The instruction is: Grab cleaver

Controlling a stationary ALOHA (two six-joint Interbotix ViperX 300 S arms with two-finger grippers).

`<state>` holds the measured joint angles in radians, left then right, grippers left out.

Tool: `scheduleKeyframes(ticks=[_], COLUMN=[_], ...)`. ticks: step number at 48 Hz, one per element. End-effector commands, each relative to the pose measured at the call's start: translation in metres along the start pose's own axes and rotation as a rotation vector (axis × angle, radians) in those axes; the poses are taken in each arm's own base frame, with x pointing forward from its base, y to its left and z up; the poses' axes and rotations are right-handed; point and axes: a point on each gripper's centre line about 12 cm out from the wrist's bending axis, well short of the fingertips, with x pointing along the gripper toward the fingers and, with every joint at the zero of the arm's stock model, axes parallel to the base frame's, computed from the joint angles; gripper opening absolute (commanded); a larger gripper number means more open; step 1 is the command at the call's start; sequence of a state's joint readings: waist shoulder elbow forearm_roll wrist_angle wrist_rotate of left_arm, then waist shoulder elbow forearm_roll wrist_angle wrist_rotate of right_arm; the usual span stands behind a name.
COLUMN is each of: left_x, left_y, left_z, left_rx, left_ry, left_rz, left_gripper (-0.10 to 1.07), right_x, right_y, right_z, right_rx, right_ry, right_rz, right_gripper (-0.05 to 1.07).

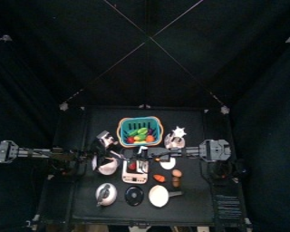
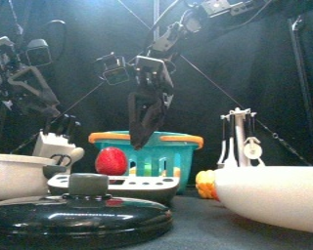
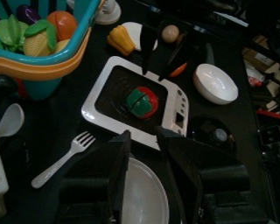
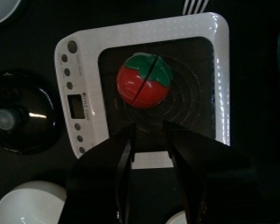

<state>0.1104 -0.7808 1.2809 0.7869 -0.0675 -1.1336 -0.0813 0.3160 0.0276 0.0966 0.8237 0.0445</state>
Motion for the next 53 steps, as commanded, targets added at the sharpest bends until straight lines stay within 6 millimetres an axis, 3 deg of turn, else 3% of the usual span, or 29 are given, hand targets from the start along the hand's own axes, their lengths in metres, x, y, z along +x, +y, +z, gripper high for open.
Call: scheduleKeyframes(ticks=[1,13,29,38,53], left_x=[0.000,-0.002,-0.030,-0.041,-0.052], left_y=[-0.002,-0.004,-0.009,0.011,0.055], left_z=[0.007,0.012,0.049,0.067,0.070], left_rx=[0.001,0.001,0.010,-0.024,-0.131], left_ry=[-0.017,-0.039,-0.205,-0.237,-0.264], left_rz=[-0.005,-0.015,-0.001,0.162,0.402], left_gripper=[0.73,0.73,0.73,0.73,0.70], right_x=[-0.037,-0.064,-0.077,-0.081,-0.071], right_y=[0.005,0.021,0.021,0.008,0.008], right_z=[0.011,0.010,0.010,0.029,0.077], right_rx=[-0.001,-0.023,-0.024,0.005,-0.010], right_ry=[-0.086,-0.177,-0.405,-0.594,-0.738], right_rz=[0.016,0.041,0.051,0.044,0.038], right_gripper=[0.69,0.68,0.67,0.67,0.67])
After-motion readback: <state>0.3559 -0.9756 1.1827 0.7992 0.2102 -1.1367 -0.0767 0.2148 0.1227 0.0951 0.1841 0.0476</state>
